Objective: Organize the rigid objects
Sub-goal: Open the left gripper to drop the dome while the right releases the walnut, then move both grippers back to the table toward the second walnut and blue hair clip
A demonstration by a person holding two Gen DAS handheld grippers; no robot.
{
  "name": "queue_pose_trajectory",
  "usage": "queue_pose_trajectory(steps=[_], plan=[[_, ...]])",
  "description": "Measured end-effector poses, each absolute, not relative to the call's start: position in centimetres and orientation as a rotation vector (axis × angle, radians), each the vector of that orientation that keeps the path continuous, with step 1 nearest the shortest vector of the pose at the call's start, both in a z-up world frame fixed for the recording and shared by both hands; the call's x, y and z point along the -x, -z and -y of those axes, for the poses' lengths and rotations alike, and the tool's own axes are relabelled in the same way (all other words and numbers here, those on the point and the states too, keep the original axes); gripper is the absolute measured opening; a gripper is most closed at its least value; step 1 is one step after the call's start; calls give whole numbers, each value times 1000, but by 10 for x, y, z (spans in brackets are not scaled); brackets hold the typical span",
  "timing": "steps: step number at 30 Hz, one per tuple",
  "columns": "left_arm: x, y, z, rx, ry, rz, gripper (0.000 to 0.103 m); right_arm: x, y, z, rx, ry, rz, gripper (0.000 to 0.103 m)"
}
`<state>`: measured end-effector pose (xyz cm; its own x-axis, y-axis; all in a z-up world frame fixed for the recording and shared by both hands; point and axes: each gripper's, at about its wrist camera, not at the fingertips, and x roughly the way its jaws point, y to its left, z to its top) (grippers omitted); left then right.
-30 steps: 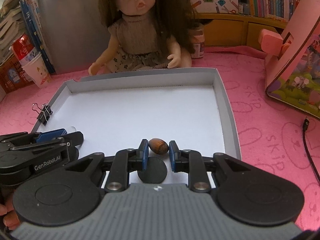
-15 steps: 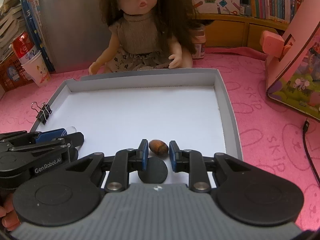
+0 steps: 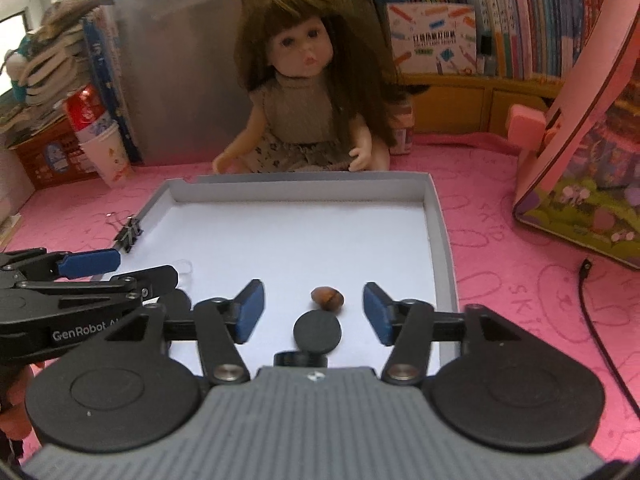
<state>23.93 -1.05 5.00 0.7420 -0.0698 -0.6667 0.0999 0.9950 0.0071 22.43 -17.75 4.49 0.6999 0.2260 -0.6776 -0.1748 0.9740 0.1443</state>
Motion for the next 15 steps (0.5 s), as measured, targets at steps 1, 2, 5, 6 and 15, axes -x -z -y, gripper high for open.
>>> queue_pose_trajectory(steps=[1, 2, 5, 6, 15], plan=[[-232, -53, 10, -48, 95, -718, 66, -220, -48, 178, -67, -225, -753, 77], [-226, -54, 10, -51, 97, -709, 69, -215, -50, 179, -64, -225, -740, 80], [-202, -59, 6, -53, 116, -679, 75, -200, -58, 183, -65, -232, -704, 86], [-195, -60, 5, -55, 121, -675, 76, -195, -60, 184, -69, -236, -694, 86], [-139, -68, -4, -74, 142, -637, 79, -154, -67, 191, -78, -254, -642, 89]])
